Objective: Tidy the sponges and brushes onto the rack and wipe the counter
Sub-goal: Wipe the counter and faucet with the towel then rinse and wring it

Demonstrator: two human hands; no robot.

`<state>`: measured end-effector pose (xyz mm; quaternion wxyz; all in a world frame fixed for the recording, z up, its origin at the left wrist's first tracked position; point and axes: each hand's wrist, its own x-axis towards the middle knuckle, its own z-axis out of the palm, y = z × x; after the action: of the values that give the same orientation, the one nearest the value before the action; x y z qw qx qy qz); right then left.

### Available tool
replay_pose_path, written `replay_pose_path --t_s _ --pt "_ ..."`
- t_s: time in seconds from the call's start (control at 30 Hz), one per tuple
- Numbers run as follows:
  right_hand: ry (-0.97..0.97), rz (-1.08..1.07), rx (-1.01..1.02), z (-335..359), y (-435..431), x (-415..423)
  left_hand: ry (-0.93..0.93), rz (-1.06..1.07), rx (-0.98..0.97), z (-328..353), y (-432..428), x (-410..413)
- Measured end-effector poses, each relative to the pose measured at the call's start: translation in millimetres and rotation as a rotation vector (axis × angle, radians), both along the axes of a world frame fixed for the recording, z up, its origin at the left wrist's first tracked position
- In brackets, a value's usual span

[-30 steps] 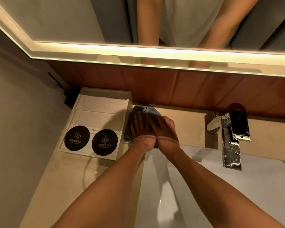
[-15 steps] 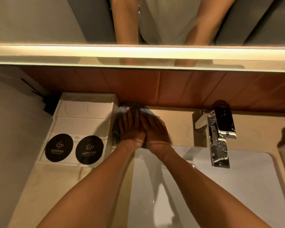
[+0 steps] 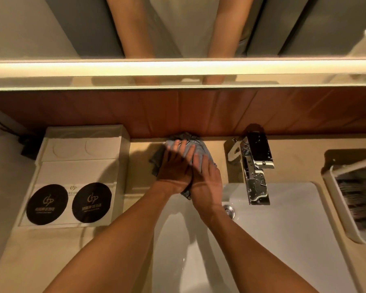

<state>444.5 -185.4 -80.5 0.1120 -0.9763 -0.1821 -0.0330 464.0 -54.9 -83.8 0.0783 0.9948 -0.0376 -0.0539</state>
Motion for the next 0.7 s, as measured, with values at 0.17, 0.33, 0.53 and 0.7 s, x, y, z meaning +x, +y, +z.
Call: replay_pose_path --t_s 0.17,0.33,0.53,0.7 --pt "0.004 -0.053 -0.145 5.9 -34.1 4.6 -0.045 -0.122 -0.013 5.3 -31.0 18.1" --pt "0.071 -0.035 -0.28 7.7 -32.9 8.3 -0.041 -0.143 -0.005 1.3 -30.6 24.4" --pt "-0.065 -0.104 -0.26 26.7 -29.6 6.7 0.053 -0.126 0.032 8.0 -36.4 21.6" --pt "0.117 -0.094 -0.08 17.7 -45.6 -4.0 0.058 -0.119 0.025 12.9 -50.6 3.5"
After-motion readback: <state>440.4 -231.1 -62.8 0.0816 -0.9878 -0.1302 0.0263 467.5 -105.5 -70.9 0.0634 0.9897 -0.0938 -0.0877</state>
